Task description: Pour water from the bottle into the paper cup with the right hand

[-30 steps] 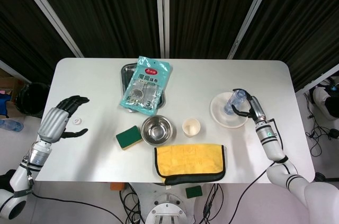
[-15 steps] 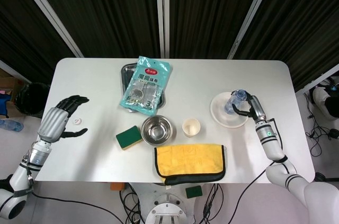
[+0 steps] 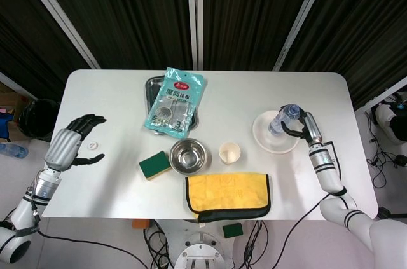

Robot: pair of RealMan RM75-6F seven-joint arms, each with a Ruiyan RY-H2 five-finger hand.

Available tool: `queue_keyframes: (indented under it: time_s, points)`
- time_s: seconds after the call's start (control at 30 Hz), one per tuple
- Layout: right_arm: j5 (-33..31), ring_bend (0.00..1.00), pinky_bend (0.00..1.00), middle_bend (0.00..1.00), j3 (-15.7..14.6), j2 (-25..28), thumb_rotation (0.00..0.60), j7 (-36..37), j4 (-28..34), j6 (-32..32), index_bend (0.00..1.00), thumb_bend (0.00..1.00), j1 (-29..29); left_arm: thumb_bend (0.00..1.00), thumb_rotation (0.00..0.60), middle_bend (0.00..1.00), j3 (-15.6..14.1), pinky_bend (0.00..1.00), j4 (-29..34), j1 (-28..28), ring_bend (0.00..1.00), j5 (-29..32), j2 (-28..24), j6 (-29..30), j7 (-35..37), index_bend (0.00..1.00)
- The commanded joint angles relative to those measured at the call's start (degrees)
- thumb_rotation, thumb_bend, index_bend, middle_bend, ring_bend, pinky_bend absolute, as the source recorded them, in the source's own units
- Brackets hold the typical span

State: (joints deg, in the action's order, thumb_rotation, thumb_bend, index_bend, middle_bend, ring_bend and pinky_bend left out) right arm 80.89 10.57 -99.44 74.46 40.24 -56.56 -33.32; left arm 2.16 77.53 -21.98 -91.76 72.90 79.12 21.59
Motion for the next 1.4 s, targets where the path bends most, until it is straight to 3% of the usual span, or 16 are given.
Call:
queue_keyframes:
  time_s: [0.03,0.27,0.43,0.6,1.0,1.4]
  points:
    - [0.7,0.31,0.38,0.42,0.4,2.2,0.6,-1.5,3.0,-3.1,0.62,0.48,0.8,0.13,0.6,0.19,0.0,0.19,0.0,0.1,0.13,0.0,-0.1,0.2,0.1,0.19]
    - [3.6,0.34,0.39,0.44,-0.5,9.9,0.6,-10.2,14.2,-8.4,0.63,0.48,2.1,0.13,0.6,0.19,0.0,0.19,0.0,0.5,0.13,-0.2,-0.3,1.1,0.3,0.19]
    - [5.1,0.35,0.4,0.46,-1.9,15.2,0.6,-20.6,21.8,-8.4,0.64,0.59,2.2,0.13,0.6,0.19,-0.1,0.19,-0.1,0.8,0.13,-0.3,-0.3,1.4,0.6,0.19]
    - [5.3,0.35,0.41,0.47,-2.7,17.9,0.6,-30.8,26.1,-7.0,0.64,0.6,1.4,0.13,0.6,0.19,-0.1,0.19,-0.4,1.0,0.13,-0.5,-0.2,1.8,1.0,0.19]
    - [5.2,0.36,0.41,0.47,-5.3,16.5,0.6,-42.4,25.8,-1.1,0.67,0.59,-0.9,0.13,0.6,0.19,0.1,0.19,-1.5,1.2,0.13,-0.6,0.0,2.4,2.6,0.19]
    - [8.5,0.37,0.42,0.48,-6.2,12.2,0.6,-52.2,21.8,-2.4,0.69,0.59,-3.8,0.13,0.6,0.19,0.2,0.19,-2.7,1.7,0.13,-0.1,0.0,2.9,4.1,0.19]
